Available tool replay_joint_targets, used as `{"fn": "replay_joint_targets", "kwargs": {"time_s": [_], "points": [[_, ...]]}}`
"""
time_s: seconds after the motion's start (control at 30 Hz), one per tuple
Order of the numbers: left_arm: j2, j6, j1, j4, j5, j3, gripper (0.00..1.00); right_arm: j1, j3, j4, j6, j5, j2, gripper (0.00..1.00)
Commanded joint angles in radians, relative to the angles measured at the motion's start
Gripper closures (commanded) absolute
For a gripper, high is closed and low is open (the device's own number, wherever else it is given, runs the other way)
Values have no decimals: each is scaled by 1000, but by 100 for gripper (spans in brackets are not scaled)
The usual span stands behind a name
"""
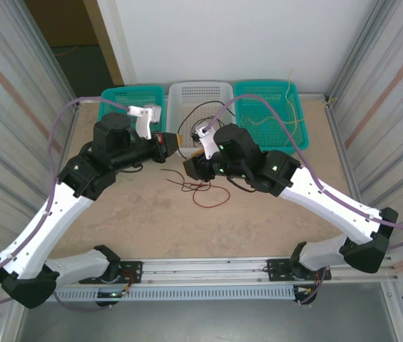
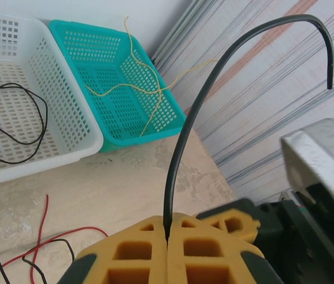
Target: Untangle the cables
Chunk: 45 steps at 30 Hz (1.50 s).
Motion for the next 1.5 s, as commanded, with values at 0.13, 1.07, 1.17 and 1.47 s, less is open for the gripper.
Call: {"fn": "replay_joint_targets", "kwargs": {"time_s": [0.13, 1.07, 1.17, 1.47], "points": [[-23, -13, 10, 90, -5, -19, 100, 24, 45, -8, -22, 18, 12, 95], [-174, -46, -41, 699, -245, -640, 24, -54, 5, 82, 70, 38, -212, 100], [-165, 65, -98, 733, -248, -654, 24, -67, 19, 79, 71, 26, -225, 100], [-53, 366, -293, 800, -291, -615, 19, -144, 60, 80, 108, -110, -261, 100]]}}
